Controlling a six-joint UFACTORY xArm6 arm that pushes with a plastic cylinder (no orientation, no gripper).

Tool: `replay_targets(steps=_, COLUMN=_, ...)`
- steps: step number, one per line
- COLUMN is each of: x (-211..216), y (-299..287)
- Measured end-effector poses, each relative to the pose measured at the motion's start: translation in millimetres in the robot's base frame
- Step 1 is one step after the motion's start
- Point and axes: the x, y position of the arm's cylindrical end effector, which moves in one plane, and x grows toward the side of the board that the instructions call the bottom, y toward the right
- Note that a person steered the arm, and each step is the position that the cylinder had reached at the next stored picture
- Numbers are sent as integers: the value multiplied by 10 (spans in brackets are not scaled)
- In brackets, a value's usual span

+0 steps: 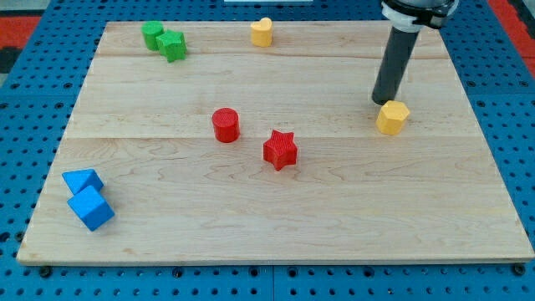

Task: Push the heart to the top of the red circle

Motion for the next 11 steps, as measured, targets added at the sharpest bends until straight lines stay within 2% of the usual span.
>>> replay_targets(steps=1, x=-249, y=-497)
replay_targets(steps=2, x=-795, y=-963)
replay_targets(steps=4, x=-1741, y=-1036)
replay_targets(steps=6, x=-1584, y=-1748)
replay_targets(steps=7, x=-1262, y=-1719)
replay_targets(steps=8, x=-1561, y=-1791)
replay_targets(steps=9, x=-1577, y=-2222)
replay_targets(steps=11, x=-691, y=-1463)
